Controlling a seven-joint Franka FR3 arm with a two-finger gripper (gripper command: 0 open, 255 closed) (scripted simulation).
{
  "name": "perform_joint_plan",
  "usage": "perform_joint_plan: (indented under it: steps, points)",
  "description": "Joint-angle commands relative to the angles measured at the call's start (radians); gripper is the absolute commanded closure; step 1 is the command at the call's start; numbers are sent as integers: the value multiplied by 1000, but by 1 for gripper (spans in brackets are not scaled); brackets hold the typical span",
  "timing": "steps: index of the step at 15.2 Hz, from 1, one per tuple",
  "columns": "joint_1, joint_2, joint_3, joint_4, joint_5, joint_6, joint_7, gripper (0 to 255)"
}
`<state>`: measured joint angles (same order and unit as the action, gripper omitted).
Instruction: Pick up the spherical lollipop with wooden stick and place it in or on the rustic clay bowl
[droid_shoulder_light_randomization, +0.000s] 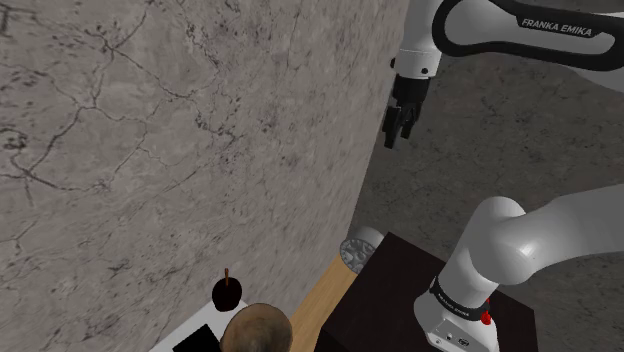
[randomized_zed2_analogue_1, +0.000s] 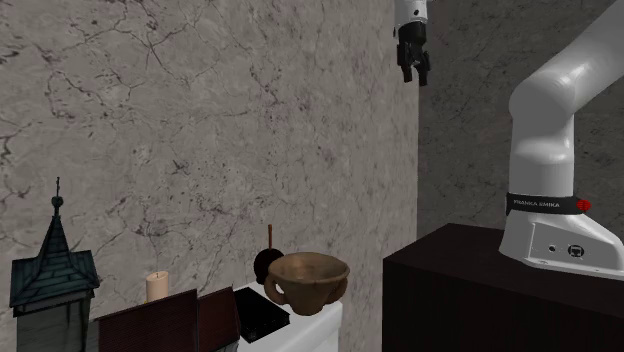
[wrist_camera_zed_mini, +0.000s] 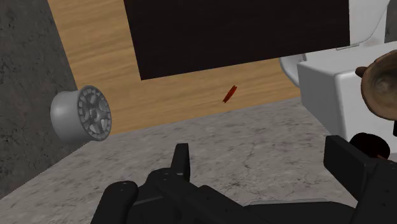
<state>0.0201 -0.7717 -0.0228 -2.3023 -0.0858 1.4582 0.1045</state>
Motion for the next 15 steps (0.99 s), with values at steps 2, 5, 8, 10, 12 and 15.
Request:
perform_joint_plan:
  steps: [2, 5, 8, 10, 12, 15]
  points:
    - [6, -2, 1, -32, 8, 40, 1, 0]
    - [27, 2, 7, -120, 33, 162, 2, 0]
    - [49, 21, 14, -197, 57, 288, 1, 0]
    - [64, 43, 19, -242, 74, 375, -1, 0]
    - [81, 72, 26, -281, 91, 464, -4, 0]
    - [107, 131, 35, -329, 118, 602, -10, 0]
